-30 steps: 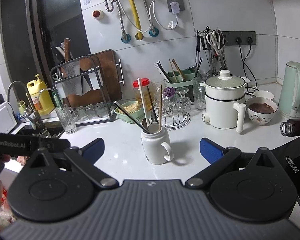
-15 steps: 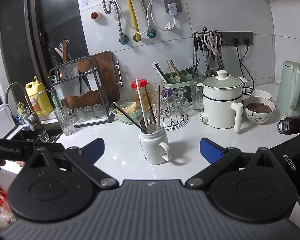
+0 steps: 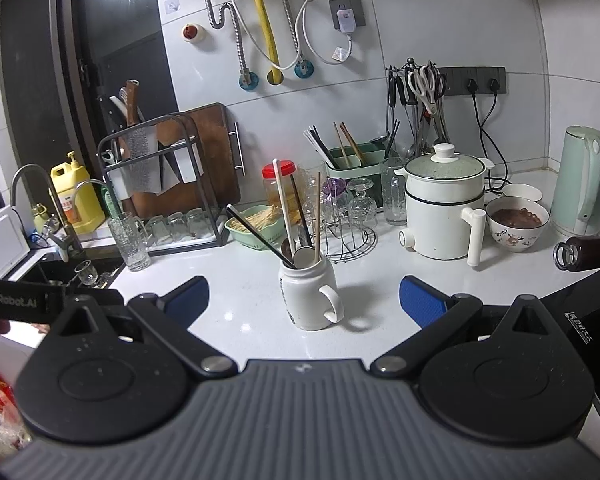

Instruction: Organize utensils

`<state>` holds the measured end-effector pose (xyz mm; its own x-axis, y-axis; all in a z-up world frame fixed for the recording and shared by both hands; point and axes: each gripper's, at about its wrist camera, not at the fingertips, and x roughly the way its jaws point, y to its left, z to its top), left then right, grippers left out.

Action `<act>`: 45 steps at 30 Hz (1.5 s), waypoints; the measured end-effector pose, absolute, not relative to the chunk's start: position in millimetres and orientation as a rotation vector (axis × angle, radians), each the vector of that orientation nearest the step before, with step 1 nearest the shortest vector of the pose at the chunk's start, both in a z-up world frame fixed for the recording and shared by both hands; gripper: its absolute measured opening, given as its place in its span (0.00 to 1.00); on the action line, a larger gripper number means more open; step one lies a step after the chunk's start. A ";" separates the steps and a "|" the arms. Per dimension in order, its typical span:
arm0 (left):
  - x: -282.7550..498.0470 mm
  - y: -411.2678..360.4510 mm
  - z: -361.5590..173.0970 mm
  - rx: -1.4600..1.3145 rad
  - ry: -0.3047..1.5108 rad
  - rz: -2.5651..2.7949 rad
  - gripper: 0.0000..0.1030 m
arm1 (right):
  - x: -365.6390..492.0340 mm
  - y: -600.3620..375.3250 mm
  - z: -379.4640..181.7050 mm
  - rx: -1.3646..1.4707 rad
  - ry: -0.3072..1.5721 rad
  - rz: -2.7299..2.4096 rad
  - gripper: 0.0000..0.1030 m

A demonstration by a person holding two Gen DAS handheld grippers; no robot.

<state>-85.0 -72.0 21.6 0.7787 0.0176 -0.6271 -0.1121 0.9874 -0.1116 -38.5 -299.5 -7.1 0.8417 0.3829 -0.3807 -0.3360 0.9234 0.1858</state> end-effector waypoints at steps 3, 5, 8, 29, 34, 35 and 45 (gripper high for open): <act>-85.7 -72.2 21.0 -0.144 0.675 0.067 0.98 | -39.9 -299.0 -7.2 0.112 0.427 0.380 1.00; -85.5 -72.5 20.2 -0.143 0.674 0.068 0.98 | -40.4 -298.5 -7.2 0.109 0.427 0.381 1.00; -84.7 -71.6 19.0 -0.160 0.674 0.062 0.98 | -40.2 -298.1 -8.0 0.108 0.427 0.378 1.00; -73.7 -72.0 14.0 -0.150 0.679 0.063 0.98 | -35.9 -296.3 -12.2 0.104 0.445 0.373 1.00; -70.7 -72.9 14.2 -0.147 0.680 0.056 0.98 | -31.8 -296.7 -15.8 0.106 0.447 0.364 1.00; -70.4 -73.1 14.3 -0.146 0.680 0.055 0.98 | -31.1 -296.8 -16.0 0.108 0.448 0.364 1.00; -67.5 -74.2 14.2 -0.141 0.679 0.050 0.98 | -30.9 -298.8 -15.1 0.101 0.446 0.360 1.00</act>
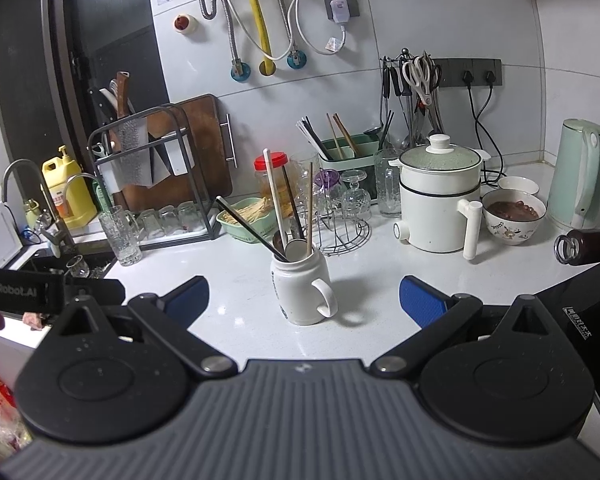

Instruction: Organize utensils

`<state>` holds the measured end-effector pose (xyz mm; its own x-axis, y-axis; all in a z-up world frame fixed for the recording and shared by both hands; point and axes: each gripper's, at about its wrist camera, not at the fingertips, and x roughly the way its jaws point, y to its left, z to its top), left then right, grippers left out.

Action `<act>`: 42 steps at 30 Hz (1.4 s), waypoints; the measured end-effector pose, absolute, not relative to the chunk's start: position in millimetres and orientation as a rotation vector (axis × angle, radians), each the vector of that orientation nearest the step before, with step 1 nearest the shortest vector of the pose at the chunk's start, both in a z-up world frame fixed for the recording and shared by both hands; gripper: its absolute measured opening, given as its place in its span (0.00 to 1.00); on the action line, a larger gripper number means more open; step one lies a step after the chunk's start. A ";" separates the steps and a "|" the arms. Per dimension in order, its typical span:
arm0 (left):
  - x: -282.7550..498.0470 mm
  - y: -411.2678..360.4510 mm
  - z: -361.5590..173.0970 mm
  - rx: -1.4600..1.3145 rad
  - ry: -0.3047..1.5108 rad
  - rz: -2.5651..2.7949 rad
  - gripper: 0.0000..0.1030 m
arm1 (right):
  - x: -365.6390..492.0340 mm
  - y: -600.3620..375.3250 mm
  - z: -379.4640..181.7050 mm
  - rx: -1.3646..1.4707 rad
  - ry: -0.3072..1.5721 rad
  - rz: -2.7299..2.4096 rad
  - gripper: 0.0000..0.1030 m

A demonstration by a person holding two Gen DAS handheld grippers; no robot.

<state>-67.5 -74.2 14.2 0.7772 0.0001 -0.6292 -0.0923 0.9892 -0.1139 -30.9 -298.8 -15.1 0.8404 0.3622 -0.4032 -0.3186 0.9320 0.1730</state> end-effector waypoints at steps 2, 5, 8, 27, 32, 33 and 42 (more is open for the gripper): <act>-67.6 -74.7 14.1 -0.138 0.681 0.052 0.98 | -30.7 -298.7 -15.2 0.102 0.446 0.361 1.00; -67.9 -74.6 13.0 -0.133 0.685 0.056 0.98 | -31.4 -298.0 -15.9 0.094 0.445 0.362 1.00; -69.1 -74.0 13.1 -0.135 0.686 0.061 0.98 | -32.1 -298.0 -17.1 0.094 0.446 0.365 1.00; -71.7 -81.5 11.0 -0.141 0.696 0.055 0.98 | -35.4 -302.1 -16.2 0.102 0.442 0.360 1.00; -72.6 -82.5 11.4 -0.135 0.695 0.055 0.98 | -37.0 -303.7 -15.5 0.108 0.450 0.362 1.00; -73.2 -83.1 11.5 -0.134 0.694 0.056 0.98 | -37.7 -303.8 -15.3 0.104 0.450 0.361 1.00; -74.5 -86.1 11.9 -0.139 0.697 0.049 0.98 | -40.4 -306.5 -16.9 0.113 0.450 0.359 1.00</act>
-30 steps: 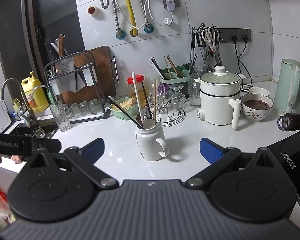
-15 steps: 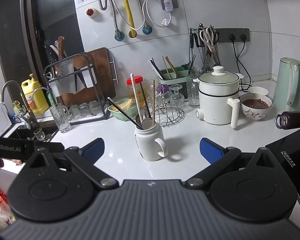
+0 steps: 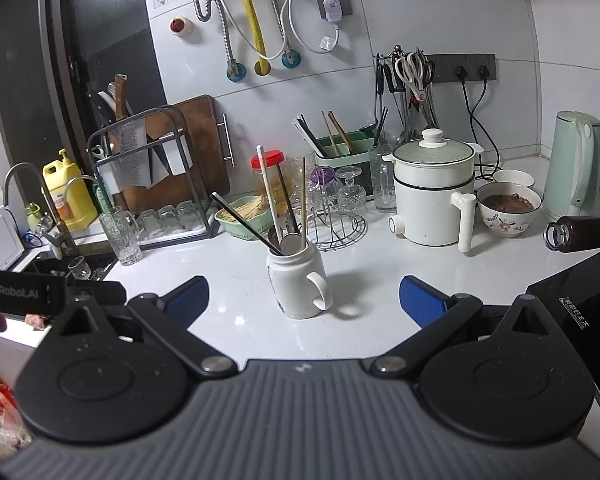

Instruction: Organize utensils

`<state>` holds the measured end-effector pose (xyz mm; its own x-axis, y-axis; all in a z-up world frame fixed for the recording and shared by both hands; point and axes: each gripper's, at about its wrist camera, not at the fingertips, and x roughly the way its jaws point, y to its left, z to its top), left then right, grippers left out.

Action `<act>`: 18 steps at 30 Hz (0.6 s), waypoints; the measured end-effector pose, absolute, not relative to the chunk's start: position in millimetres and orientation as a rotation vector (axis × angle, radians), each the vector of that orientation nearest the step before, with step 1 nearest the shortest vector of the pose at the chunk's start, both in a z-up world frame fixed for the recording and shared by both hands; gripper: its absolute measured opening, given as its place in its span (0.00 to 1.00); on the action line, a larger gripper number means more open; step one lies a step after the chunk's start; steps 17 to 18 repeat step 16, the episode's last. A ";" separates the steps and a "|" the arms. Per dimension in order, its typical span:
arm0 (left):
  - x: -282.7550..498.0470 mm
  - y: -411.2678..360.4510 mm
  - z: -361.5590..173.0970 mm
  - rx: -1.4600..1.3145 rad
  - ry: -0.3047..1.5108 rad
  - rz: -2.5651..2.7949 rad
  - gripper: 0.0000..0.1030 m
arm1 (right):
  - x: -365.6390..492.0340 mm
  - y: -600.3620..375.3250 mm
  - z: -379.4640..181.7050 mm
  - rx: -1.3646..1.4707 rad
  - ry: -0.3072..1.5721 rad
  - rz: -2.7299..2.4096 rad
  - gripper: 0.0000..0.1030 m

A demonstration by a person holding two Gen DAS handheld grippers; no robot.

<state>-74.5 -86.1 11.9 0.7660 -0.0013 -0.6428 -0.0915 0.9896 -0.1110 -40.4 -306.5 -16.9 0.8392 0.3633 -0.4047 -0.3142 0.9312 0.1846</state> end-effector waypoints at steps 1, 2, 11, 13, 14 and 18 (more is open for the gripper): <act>-74.7 -86.6 12.0 -0.139 0.697 0.050 0.98 | -40.9 -306.7 -17.5 0.112 0.449 0.359 1.00; -75.0 -86.8 12.0 -0.139 0.697 0.049 0.98 | -40.8 -306.5 -17.5 0.113 0.449 0.358 1.00; -78.4 -89.8 11.6 -0.145 0.701 0.055 0.98 | -43.3 -305.4 -17.0 0.113 0.442 0.365 1.00; -80.0 -90.2 11.5 -0.148 0.700 0.054 0.98 | -43.8 -304.5 -16.8 0.110 0.443 0.366 1.00; -80.3 -90.3 11.6 -0.146 0.700 0.055 0.98 | -44.0 -303.6 -17.0 0.108 0.444 0.367 1.00; -81.2 -89.9 11.2 -0.145 0.700 0.059 0.98 | -44.2 -303.3 -16.7 0.108 0.445 0.369 1.00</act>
